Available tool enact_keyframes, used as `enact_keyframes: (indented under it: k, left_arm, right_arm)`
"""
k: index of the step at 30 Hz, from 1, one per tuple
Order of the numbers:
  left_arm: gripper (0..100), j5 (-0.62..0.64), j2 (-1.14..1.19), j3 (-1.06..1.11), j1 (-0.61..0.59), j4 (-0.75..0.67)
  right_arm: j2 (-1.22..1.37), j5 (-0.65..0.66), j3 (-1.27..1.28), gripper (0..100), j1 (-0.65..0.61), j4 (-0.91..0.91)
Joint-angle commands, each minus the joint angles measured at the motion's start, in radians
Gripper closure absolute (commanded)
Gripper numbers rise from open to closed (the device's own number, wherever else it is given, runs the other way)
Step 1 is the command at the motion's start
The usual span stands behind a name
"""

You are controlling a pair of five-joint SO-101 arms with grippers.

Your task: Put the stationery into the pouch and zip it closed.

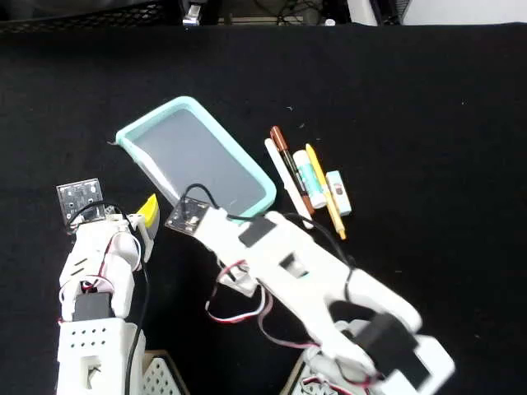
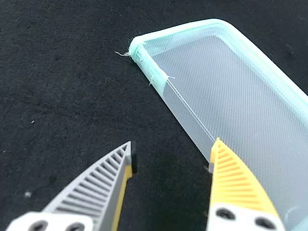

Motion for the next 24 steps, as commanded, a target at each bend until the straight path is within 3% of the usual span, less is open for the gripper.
enact_keyframes:
  k: [1, 6, 12, 19, 24]
  left_arm:
    - [73, 0.0, -0.003, -0.007, 0.01, -0.02]
    - [73, 0.0, -0.003, -0.007, 0.01, -0.02]
    - [73, 0.0, -0.003, -0.007, 0.01, -0.021]
    - [73, 0.0, -0.003, -0.007, 0.01, -0.021]
    - [73, 0.0, -0.003, -0.007, 0.01, -0.025]
  right_arm:
    - [-0.114, -0.003, 0.038, 98.6, 0.029, -0.003]
    - [-0.163, -0.003, 0.073, 97.4, 0.08, -0.003]
    - [-0.15, -0.008, 0.074, 80.0, 0.083, 0.02]
    - [-0.15, -0.009, 0.012, 81.5, 0.071, 0.054]
    - [-0.15, -0.011, -0.005, 81.5, -0.037, 0.06]
